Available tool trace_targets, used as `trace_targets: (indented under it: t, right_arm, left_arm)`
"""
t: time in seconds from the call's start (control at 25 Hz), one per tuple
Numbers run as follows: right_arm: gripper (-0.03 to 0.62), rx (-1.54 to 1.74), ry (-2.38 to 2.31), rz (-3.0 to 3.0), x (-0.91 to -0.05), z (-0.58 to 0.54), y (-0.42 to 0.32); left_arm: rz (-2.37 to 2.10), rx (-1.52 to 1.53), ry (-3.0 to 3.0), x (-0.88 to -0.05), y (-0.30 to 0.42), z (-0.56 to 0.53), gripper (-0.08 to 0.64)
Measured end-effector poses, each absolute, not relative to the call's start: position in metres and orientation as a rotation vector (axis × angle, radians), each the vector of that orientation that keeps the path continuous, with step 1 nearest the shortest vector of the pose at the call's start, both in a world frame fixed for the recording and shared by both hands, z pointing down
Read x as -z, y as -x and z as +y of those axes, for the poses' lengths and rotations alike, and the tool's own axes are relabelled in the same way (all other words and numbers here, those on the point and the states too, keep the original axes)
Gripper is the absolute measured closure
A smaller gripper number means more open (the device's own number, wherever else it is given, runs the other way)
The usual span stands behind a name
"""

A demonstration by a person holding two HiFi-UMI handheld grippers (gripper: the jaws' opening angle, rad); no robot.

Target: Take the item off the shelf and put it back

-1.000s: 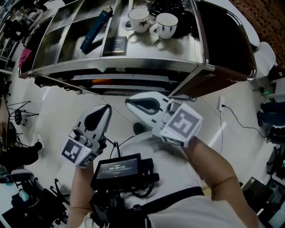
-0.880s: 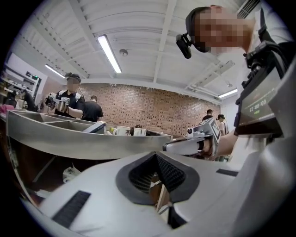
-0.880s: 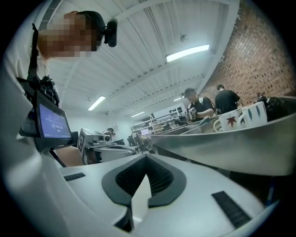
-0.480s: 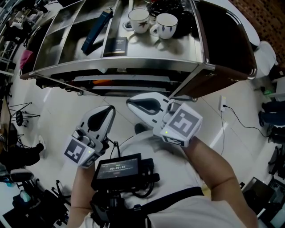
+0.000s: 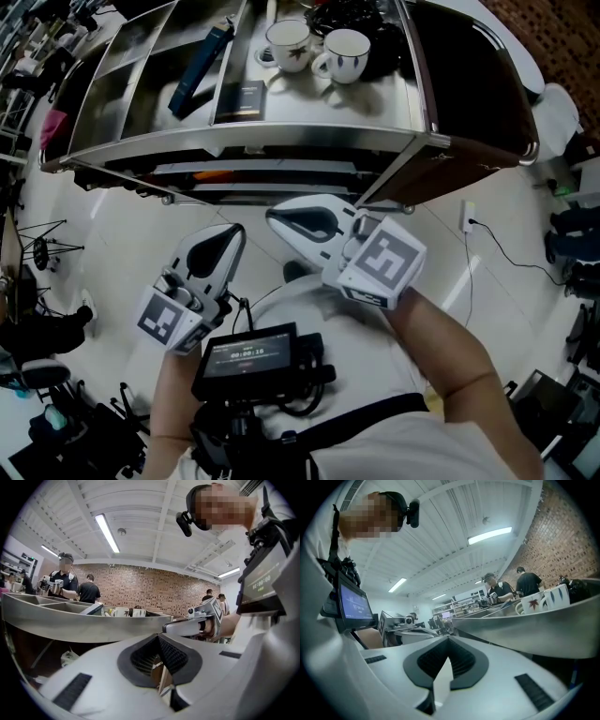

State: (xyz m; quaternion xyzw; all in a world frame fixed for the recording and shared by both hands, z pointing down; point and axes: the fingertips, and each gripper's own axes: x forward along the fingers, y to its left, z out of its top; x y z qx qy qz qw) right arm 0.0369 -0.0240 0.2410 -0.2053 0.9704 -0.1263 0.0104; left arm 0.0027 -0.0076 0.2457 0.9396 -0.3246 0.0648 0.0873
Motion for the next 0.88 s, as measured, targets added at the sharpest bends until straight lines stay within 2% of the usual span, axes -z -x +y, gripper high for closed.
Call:
trace_targets:
  t: [0.88]
  right_arm:
    - [0.591,0.396,0.696,3.024,-0.245,-0.017,-0.017]
  left_arm:
    - [-0.904,-0.190,-2.813,-0.250,0.016,0.003,0.555]
